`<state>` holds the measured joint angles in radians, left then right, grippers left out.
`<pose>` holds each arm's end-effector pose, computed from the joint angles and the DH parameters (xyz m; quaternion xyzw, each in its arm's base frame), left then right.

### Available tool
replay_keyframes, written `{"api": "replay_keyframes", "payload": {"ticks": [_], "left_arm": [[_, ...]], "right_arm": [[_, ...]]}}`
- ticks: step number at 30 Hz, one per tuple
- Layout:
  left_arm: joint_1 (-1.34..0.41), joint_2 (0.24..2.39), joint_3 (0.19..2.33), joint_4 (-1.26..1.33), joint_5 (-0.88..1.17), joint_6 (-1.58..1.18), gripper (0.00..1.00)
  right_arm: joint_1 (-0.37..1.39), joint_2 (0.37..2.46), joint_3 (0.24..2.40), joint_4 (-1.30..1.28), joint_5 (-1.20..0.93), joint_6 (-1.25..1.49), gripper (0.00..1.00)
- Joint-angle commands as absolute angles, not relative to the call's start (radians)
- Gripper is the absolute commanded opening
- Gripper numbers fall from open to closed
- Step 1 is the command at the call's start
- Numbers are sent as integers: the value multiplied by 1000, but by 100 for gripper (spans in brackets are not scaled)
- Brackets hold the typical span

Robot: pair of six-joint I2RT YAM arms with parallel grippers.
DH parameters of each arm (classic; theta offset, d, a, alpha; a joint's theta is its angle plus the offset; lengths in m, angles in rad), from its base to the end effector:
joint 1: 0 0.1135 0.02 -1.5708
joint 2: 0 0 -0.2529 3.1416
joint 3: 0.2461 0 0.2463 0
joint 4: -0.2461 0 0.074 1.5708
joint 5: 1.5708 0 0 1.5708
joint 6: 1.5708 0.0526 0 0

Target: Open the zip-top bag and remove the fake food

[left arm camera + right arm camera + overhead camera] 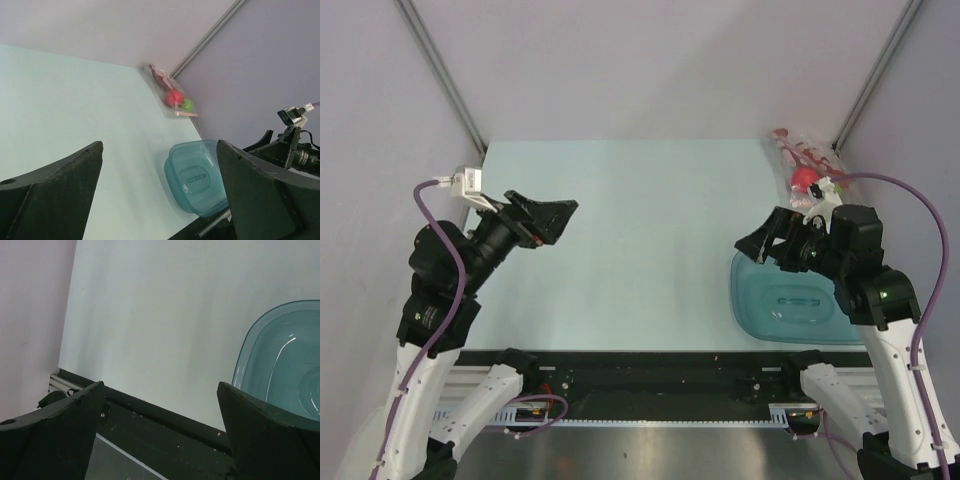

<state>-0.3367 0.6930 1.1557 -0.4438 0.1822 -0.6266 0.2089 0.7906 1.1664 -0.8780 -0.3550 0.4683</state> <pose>0.1272 -0.0546 0.4378 -0.0365 0.6996 -0.3857 0.6004 0.1433 0.0491 0.3774 0.0204 0.8516 0.3098 0.4223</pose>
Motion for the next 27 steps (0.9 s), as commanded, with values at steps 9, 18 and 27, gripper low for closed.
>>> {"api": "replay_keyframes", "payload": {"ticks": [9,18,27], "left_arm": [[-328,744,1120,-497,267,-650,100],[-328,781,1072,-454,206,-473,100],[-393,831,1144,-460,175,-180,100]], "right_arm": [[169,962,1256,-873,-191,413,100],[65,1193,1242,-635,-117,523,100],[-87,1514,1376,-471,77,693,100]]}}
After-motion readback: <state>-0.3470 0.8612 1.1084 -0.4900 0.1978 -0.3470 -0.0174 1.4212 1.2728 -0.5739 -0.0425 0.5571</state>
